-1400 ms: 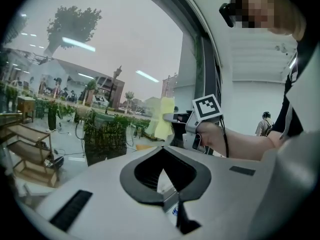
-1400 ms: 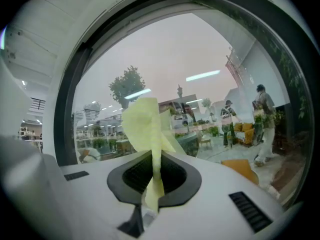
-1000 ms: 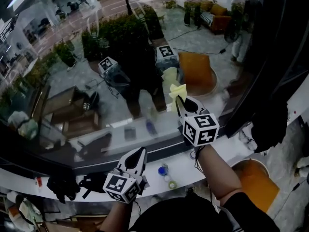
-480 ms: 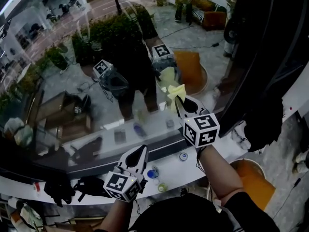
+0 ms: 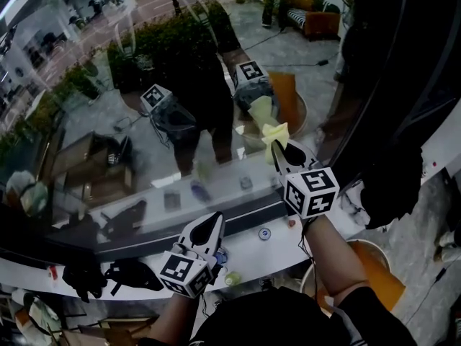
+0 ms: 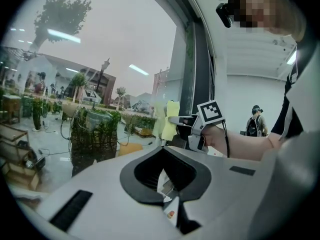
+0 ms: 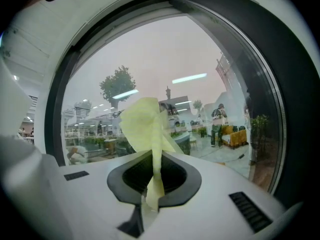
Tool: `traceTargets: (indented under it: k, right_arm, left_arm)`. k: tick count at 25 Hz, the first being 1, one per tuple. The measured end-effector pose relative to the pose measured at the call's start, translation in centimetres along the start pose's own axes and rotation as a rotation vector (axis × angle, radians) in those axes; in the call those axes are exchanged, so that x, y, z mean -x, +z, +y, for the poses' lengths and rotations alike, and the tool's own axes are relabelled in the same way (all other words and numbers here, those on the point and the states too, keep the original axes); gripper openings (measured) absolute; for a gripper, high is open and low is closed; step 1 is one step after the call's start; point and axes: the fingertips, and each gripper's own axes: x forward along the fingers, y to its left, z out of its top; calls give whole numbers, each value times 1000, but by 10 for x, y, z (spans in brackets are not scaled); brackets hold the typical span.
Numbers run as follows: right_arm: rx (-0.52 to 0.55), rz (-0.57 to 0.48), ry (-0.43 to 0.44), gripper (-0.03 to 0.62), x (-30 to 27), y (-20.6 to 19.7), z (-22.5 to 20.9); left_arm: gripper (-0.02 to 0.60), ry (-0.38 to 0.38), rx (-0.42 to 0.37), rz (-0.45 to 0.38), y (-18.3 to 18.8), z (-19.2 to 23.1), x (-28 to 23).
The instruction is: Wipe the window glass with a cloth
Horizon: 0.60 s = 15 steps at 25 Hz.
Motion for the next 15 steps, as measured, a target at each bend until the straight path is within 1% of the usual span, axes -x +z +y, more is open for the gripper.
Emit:
traceTargets:
  k: [4, 8, 15]
  right_arm:
    - [-1, 6, -7, 40, 4, -7, -21]
    - [2, 17, -22, 40, 7, -8, -37]
    - [2, 15, -33, 40, 6, -9, -41]
  left_arm:
    - [-2, 7, -1, 5, -5, -7, -10]
    - [-2, 13, -4, 4, -2, -11, -15]
    - [-2, 42, 0, -17, 4, -2, -9]
